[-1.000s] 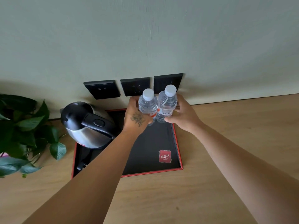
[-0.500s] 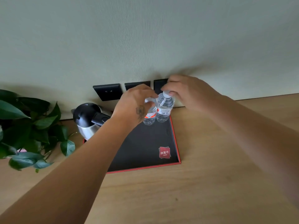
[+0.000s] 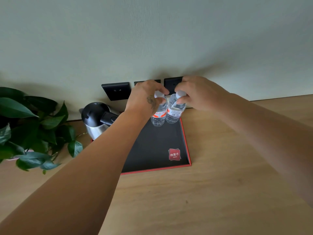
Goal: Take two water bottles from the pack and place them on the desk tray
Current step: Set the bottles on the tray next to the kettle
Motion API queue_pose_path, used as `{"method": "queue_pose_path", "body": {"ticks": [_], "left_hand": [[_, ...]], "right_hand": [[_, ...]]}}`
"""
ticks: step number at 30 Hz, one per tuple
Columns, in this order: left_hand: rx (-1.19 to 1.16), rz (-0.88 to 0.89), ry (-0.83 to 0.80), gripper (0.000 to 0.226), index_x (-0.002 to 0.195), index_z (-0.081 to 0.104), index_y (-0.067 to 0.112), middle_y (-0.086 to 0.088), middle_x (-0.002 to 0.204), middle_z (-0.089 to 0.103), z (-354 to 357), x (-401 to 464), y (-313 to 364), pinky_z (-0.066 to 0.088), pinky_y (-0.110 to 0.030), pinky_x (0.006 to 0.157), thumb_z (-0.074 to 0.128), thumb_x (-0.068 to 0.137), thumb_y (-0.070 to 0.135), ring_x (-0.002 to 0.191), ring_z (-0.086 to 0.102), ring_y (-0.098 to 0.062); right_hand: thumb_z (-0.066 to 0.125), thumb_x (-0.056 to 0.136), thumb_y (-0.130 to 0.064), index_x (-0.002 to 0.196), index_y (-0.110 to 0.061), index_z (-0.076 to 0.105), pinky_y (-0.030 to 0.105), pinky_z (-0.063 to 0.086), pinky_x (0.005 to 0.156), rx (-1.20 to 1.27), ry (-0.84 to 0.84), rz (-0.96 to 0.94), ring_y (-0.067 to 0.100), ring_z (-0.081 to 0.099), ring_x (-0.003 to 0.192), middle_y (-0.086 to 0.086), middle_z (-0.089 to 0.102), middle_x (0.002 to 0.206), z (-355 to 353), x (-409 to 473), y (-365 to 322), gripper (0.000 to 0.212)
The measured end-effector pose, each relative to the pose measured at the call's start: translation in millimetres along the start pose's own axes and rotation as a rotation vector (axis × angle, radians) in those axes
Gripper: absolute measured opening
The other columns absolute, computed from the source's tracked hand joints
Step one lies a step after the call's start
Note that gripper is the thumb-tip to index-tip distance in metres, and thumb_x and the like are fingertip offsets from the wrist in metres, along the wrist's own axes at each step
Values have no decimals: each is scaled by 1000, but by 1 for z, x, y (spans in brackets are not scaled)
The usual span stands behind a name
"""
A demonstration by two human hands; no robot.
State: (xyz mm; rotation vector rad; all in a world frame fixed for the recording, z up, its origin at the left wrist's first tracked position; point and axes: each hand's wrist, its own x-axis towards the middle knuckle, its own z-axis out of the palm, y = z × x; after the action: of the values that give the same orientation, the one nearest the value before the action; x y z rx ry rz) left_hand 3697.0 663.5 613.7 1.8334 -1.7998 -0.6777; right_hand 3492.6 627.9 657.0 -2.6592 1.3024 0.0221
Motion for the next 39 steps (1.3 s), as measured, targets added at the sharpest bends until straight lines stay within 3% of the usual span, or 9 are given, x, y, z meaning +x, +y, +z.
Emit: {"method": "queue_pose_path", "body": {"ticks": [3,8,14,18,21,24,26,32,39], "left_hand": [[-7,-3,19,21,108,87,29,5,118,79,-1,-1,-3,57,-27,88,88,91,18,103,74,-21],[-55,-29,26,24,108,88,26,3,114,80,-7,-4,-7,55,-27,87,91,88,14,101,73,-22],[-66,-27,5,25,111,87,26,3,116,82,-5,-5,-2,61,-29,93,90,87,19,104,77,-20],[-58,-19,26,28,109,83,26,3,107,82,-3,-7,-4,63,-34,92,92,84,21,101,77,-23],[-33,-13,30,30,113,81,25,-1,106,82,-4,-5,-7,64,-37,93,91,85,20,101,77,-25],[31,5,25,32,114,78,22,-4,106,82,-4,-4,-6,66,-46,91,91,85,16,102,77,-29],[43,10,10,32,113,78,19,-6,106,82,-5,-4,-5,66,-48,90,92,85,15,102,77,-31],[62,24,30,32,112,77,18,0,99,75,-9,-4,-1,62,-36,82,92,85,11,96,74,-30],[78,57,18,33,117,76,16,-4,103,76,-6,-3,3,63,-44,83,90,88,10,96,71,-30]], "right_hand": [[73,97,-35,105,-5,71,37,42,68,-53,-29,14,36,65,91,8,56,93,0,7,-7,31],[63,100,-50,77,-7,58,41,52,70,-122,-46,91,40,67,84,18,67,87,0,17,-14,49],[62,98,-57,77,-5,51,35,31,59,-122,38,156,31,47,70,9,44,67,9,14,-21,57],[60,97,-61,67,-10,38,38,32,60,-50,63,178,31,45,70,5,36,62,15,15,-19,63],[56,97,-65,79,-8,46,38,38,62,-1,74,183,33,49,72,10,49,70,22,12,-14,61],[69,94,-55,97,-5,57,38,40,64,15,149,197,39,61,81,16,62,84,32,5,-9,51],[74,92,-49,104,-5,61,37,38,63,3,192,208,42,65,84,12,59,81,36,2,-6,48],[73,93,-50,105,-4,62,36,36,62,-64,189,188,44,68,86,22,72,94,39,5,-3,49],[74,92,-51,101,-4,63,36,36,63,-70,186,202,40,61,77,22,73,92,36,11,2,49]]}}
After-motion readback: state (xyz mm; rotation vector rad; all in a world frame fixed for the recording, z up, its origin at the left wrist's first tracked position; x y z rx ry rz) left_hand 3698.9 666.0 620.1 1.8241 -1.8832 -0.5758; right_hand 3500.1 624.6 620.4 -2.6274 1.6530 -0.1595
